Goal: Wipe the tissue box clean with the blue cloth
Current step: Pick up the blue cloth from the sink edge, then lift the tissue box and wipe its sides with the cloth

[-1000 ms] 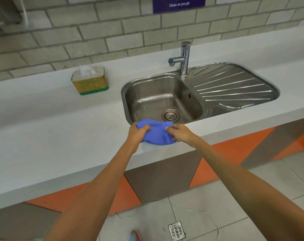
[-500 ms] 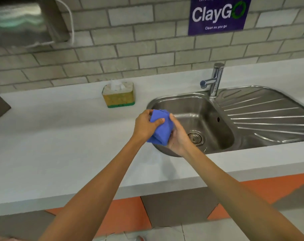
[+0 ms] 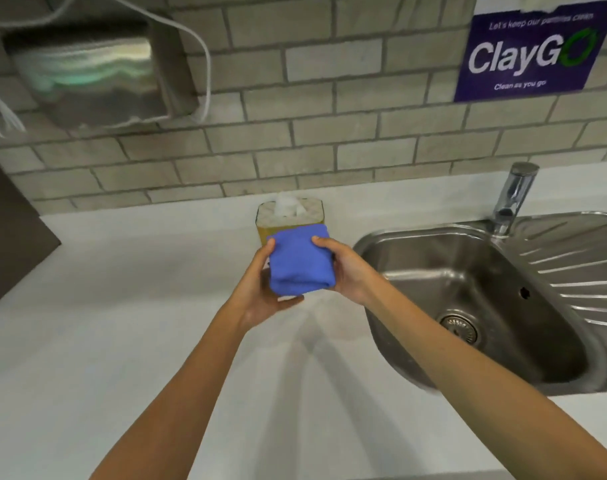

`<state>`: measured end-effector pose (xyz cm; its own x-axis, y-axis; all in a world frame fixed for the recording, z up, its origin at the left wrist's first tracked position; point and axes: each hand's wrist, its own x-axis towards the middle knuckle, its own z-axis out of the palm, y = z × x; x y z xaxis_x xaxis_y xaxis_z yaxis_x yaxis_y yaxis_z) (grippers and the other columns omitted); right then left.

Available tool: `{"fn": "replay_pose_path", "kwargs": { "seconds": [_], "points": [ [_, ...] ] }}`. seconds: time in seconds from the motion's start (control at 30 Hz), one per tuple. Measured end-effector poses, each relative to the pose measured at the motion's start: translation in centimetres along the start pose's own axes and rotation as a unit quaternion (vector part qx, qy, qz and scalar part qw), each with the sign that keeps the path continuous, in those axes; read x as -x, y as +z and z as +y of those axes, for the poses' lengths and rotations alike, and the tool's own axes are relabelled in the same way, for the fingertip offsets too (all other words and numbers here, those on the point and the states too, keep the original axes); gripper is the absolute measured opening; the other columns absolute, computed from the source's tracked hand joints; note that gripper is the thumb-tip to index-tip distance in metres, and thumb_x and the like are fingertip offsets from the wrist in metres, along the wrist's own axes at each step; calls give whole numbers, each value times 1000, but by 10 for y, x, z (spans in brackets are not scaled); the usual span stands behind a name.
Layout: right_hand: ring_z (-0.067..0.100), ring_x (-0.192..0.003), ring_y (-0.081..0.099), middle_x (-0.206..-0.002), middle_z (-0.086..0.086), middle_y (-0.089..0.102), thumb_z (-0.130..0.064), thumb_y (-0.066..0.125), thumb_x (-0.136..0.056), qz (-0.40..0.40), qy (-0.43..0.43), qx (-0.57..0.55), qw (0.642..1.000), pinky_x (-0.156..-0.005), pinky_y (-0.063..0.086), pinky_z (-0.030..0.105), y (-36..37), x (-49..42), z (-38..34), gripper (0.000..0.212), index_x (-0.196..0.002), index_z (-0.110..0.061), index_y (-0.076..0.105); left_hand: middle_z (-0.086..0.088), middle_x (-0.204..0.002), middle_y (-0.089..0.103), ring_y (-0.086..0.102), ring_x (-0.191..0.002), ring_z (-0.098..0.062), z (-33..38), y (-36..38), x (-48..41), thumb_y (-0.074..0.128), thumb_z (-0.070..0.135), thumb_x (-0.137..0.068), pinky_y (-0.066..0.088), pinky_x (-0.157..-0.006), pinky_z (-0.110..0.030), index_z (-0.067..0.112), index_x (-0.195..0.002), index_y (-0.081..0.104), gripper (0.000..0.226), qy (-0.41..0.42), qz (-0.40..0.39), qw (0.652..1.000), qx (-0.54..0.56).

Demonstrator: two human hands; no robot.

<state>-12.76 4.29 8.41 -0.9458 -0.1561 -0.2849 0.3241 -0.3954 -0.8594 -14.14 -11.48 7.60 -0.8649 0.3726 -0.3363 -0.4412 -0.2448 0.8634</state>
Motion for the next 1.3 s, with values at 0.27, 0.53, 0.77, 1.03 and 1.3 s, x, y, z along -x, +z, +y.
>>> {"fn": "replay_pose_path", "kwargs": {
  "seconds": [0.27,0.53,0.77,1.03,1.3],
  "points": [
    [15,-77,65,-94,8,69,-38,62,-83,43,-3,263,964,-63,53,23,21,-67,1,39,-104,-6,66,-20,-94,75,72,-86,-34,-4,-43,-40,45,33,-91,60,-73,-47,5,-109,59,36,-43,-20,977,209],
    [24,-76,59,-92,12,63,-26,55,-88,251,-96,256,929,-67,52,36,-52,-142,-18,25,-105,-8,59,1,-56,12,13,-45,-6,32,-94,-88,68,14,-64,12,-44,-17,25,-56,0,70,19,67,994,89],
    [26,-121,50,-135,13,53,-35,46,-93,243,-56,325,912,-91,36,28,-79,-194,-6,52,-140,-15,37,-4,-68,45,44,-59,-15,37,-112,-166,37,27,-99,35,-55,-28,23,-83,47,20,81,245,963,-78],
    [25,-118,53,-130,10,59,-33,39,-96,204,-83,317,922,-96,40,30,-83,-216,5,43,-132,-12,49,-8,-90,58,55,-83,-20,38,-100,-224,46,33,-95,44,-70,-29,11,-118,53,33,66,251,953,-159],
    [11,-94,57,-101,-6,63,-33,43,-95,185,-132,337,913,-78,42,19,-82,-199,12,34,-120,-16,58,-8,-94,55,52,-92,-23,24,-93,-220,50,32,-93,44,-80,-36,5,-123,51,41,60,266,944,-188]
  ]
}}
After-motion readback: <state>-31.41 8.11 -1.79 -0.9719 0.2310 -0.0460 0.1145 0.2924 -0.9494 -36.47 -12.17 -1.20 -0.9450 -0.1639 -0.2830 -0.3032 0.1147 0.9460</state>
